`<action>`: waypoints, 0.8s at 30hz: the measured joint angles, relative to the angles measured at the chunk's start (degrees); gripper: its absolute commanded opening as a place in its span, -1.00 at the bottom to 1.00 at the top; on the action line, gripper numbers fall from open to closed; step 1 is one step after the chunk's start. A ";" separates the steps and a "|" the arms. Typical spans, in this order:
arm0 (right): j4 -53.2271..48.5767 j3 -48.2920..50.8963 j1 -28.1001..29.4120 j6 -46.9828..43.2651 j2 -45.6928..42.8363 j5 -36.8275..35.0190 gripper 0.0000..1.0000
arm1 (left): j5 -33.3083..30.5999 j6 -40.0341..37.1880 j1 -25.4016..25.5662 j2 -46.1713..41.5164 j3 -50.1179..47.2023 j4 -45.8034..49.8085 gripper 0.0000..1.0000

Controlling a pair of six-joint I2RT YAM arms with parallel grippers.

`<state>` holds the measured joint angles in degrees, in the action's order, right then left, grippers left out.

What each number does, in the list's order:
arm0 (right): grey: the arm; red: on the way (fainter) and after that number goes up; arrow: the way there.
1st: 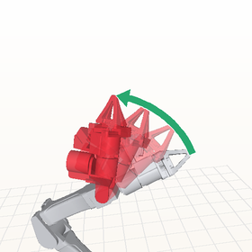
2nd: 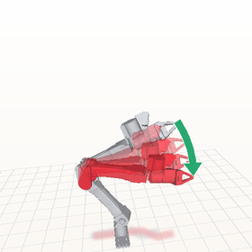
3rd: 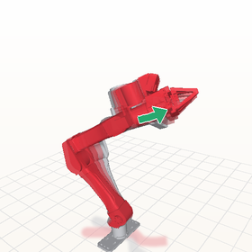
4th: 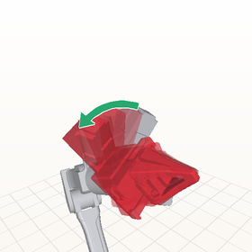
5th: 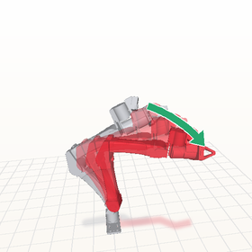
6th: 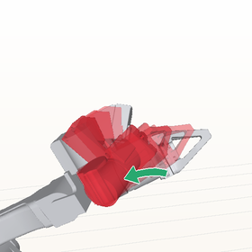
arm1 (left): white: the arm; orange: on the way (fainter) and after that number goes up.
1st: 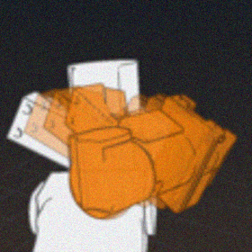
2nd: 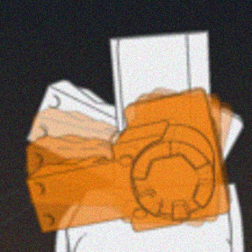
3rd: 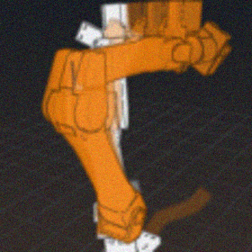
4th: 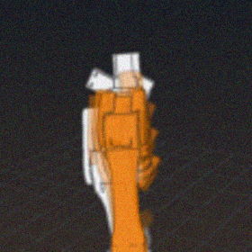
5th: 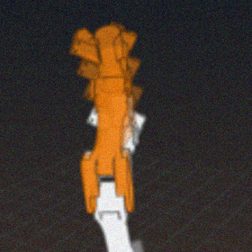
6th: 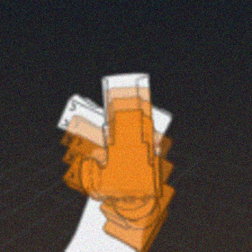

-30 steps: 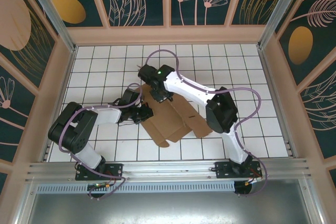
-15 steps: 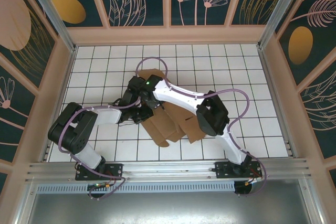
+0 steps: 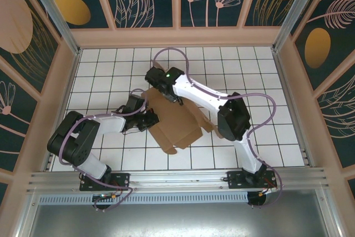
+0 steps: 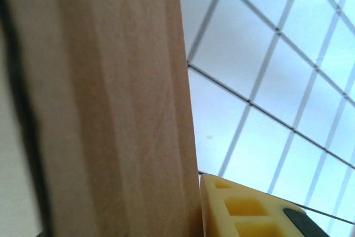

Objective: Fold the paper box

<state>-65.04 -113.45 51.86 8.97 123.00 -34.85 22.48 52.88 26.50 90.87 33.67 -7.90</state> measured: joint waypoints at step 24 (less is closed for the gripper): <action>20.72 20.35 -7.63 -12.11 -8.11 -14.75 -0.40 | -0.04 -0.09 -1.70 -0.28 -0.13 0.59 -1.00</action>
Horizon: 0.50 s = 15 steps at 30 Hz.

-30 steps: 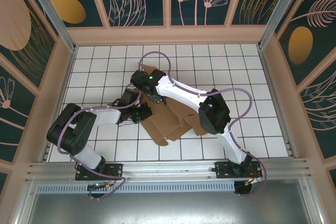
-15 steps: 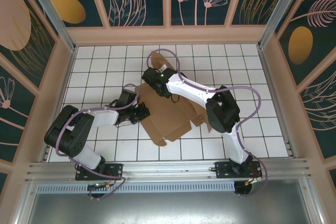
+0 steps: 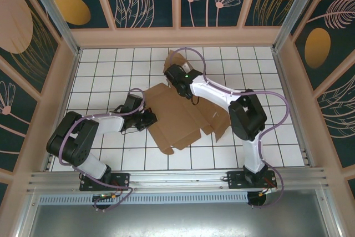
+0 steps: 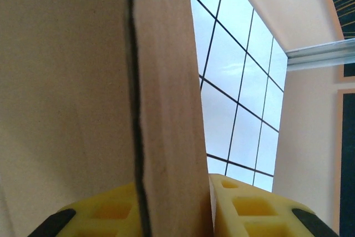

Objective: Fold the paper box

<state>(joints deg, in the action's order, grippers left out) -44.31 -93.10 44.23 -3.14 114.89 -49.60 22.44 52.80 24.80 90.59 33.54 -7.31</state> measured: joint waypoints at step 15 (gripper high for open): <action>10.43 8.81 -0.28 -9.07 -1.16 -8.55 -0.62 | -0.44 -1.07 -0.50 -0.02 0.87 1.97 -1.00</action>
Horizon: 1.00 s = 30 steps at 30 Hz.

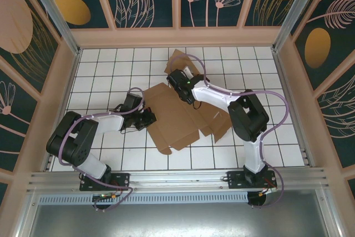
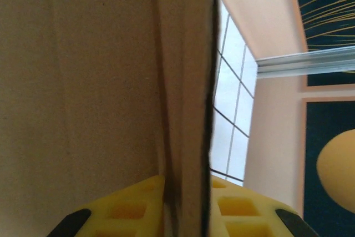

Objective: Fold the paper box

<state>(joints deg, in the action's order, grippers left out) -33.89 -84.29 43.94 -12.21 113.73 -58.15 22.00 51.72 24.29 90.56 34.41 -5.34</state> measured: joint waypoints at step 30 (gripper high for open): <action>7.43 14.23 -14.53 15.85 -4.57 47.36 -0.25 | -4.72 -1.95 -2.14 -4.17 0.15 7.80 -0.79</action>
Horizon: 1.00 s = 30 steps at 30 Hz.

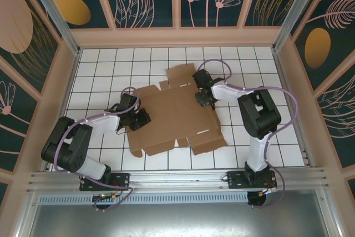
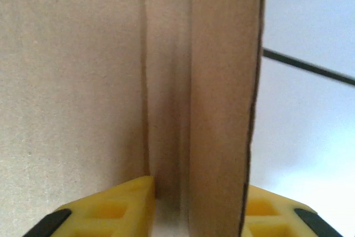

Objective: Fold the paper box

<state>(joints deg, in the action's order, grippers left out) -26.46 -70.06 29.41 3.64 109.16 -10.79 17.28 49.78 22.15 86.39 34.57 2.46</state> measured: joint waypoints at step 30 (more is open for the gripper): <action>-6.05 -1.20 6.25 4.13 2.62 -12.15 -0.77 | -1.38 -0.66 -1.31 0.00 0.07 0.76 -0.96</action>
<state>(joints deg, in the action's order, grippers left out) -32.51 -71.26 35.66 7.77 111.79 -22.94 15.90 49.12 20.84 86.39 34.63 3.22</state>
